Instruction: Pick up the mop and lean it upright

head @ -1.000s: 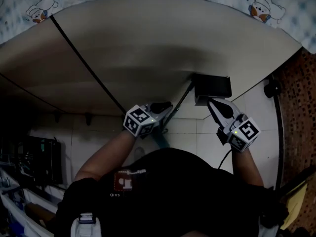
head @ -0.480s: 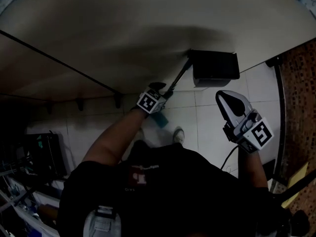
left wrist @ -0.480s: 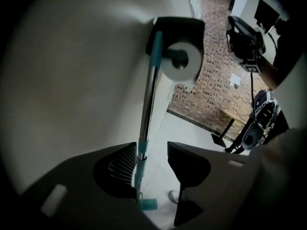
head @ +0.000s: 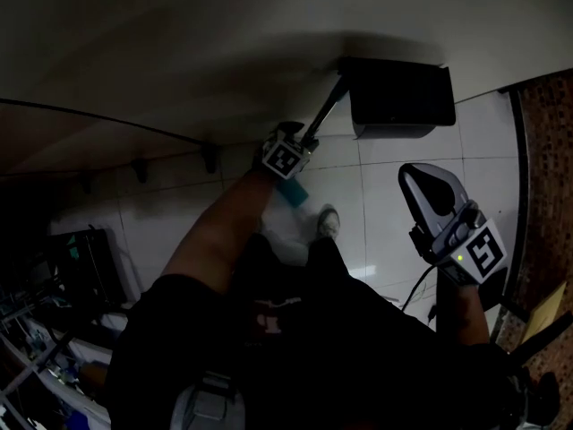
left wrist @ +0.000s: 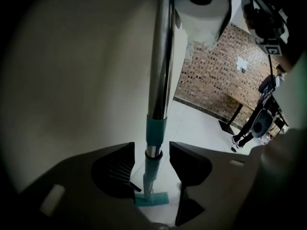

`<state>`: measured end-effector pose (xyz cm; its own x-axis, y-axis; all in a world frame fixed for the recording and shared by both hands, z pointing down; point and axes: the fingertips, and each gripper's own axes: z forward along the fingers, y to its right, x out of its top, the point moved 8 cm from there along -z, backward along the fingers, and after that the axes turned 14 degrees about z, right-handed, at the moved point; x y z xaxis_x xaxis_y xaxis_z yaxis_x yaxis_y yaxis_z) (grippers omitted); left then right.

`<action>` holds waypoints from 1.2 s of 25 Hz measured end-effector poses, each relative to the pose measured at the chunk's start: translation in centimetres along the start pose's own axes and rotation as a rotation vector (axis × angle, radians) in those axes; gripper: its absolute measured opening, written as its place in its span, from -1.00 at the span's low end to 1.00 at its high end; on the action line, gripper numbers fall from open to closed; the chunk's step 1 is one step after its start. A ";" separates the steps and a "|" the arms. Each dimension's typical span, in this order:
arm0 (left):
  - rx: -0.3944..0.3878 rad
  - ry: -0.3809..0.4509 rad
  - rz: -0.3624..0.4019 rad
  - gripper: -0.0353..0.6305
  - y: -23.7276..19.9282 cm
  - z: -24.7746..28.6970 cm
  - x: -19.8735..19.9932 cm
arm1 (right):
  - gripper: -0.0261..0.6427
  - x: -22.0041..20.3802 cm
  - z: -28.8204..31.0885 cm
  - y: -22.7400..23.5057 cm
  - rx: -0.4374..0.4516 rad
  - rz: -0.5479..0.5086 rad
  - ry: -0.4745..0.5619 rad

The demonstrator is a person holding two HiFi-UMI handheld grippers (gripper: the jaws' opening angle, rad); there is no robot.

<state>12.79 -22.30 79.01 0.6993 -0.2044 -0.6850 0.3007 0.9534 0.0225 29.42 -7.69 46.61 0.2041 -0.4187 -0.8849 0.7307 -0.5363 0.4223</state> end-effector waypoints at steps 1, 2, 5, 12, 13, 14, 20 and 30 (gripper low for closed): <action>0.002 -0.012 -0.010 -0.28 0.1 0.6 -0.3 | -0.88 -0.3 -0.2 0.2 -0.004 0.002 -0.007; 0.012 -0.009 -0.015 -0.28 0.0 1.0 -0.3 | -0.88 -0.6 -0.4 0.3 -0.008 0.005 -0.011; 0.046 0.035 0.025 -0.43 -0.3 1.3 0.4 | -0.88 -1.3 -0.9 0.7 -0.025 0.017 -0.016; 0.030 0.031 0.036 -0.59 0.5 0.4 -0.2 | -0.88 -2.0 -1.2 1.2 -0.031 0.041 -0.016; 0.028 0.026 0.032 -0.59 0.7 -0.1 -0.6 | -0.88 -2.0 -1.1 1.1 -0.027 0.040 -0.016; 0.026 0.019 0.027 -0.59 1.0 -0.6 -1.0 | -0.88 -1.9 -1.0 1.0 -0.023 0.038 -0.017; 0.054 -0.001 0.002 -0.60 0.7 -4.4 -2.0 | -0.88 -1.0 0.0 0.4 -0.006 0.022 -0.020; 0.040 0.062 0.023 -0.60 0.3 -14.5 3.0 | -0.88 3.1 2.2 -3.3 0.060 -0.058 0.022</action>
<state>5.61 -19.39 66.44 0.6653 -0.1673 -0.7276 0.3119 0.9477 0.0673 26.21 -8.87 42.94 0.1775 -0.3703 -0.9118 0.7012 -0.6025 0.3812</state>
